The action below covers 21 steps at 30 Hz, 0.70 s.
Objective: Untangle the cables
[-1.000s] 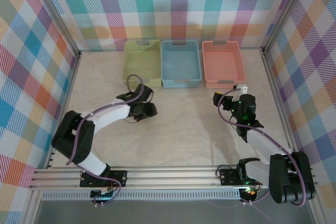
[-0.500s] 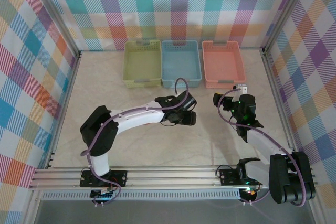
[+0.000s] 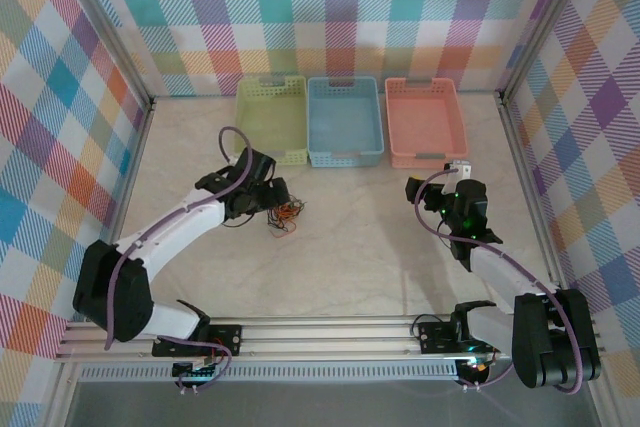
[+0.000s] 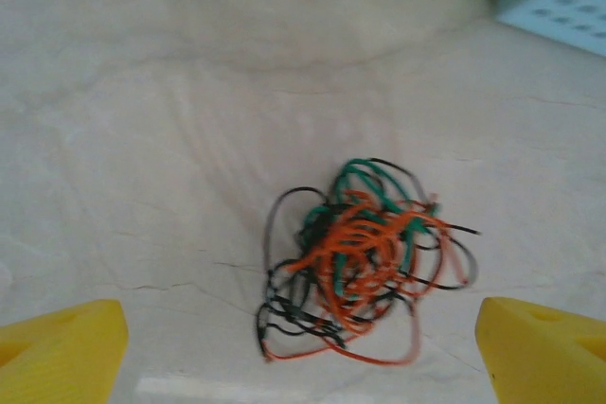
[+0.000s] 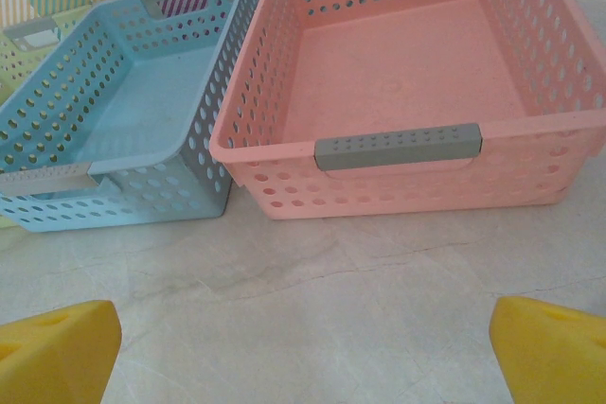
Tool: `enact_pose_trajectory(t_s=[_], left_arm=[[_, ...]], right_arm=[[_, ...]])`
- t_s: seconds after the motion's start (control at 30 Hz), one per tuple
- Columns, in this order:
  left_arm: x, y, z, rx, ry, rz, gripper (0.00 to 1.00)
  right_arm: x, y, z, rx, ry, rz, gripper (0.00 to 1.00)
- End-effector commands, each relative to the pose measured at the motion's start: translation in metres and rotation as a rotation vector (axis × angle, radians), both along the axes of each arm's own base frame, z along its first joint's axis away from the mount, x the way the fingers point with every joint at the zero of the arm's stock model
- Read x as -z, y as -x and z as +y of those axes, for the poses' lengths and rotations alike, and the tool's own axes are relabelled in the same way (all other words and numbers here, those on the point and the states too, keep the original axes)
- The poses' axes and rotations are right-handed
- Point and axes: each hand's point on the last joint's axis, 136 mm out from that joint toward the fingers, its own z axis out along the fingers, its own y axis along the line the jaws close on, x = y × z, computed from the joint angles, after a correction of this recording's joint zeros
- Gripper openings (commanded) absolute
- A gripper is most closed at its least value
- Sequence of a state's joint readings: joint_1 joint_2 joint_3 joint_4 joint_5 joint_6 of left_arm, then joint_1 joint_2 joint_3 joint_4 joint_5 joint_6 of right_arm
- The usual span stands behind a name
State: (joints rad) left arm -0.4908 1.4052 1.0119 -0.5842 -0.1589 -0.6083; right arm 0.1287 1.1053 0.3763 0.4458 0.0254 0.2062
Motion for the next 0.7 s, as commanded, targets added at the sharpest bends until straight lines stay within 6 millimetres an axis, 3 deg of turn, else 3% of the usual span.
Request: enact_pose_trajectory(t_s=[0.0,0.1,0.2,0.3,0.57,0.67], left_arm=[[0.024,0.0,-0.008,0.043,0.056,0.093,0.95],[0.041,-0.007,-0.024,0.072,0.096,0.146,0.94],[0.055,-0.01,-0.04,0.092,0.137,0.184,0.87],[0.058,-0.007,-0.061,0.134,0.132,0.18,0.84],[0.062,0.012,-0.136,0.298,0.134,0.18,0.53],[0.06,0.023,-0.167,0.372,0.126,0.175,0.48]], right_arm=[[-0.014,-0.005,0.002,0.003,-0.016,-0.027,1.0],[-0.014,-0.005,0.002,0.001,-0.017,-0.028,1.0],[-0.013,-0.005,0.002,0.003,-0.017,-0.025,1.0],[-0.013,-0.006,0.001,0.007,-0.016,-0.021,1.0],[-0.012,-0.006,0.001,0.007,-0.017,-0.017,1.0],[-0.013,-0.006,0.001,0.007,-0.017,-0.017,1.0]])
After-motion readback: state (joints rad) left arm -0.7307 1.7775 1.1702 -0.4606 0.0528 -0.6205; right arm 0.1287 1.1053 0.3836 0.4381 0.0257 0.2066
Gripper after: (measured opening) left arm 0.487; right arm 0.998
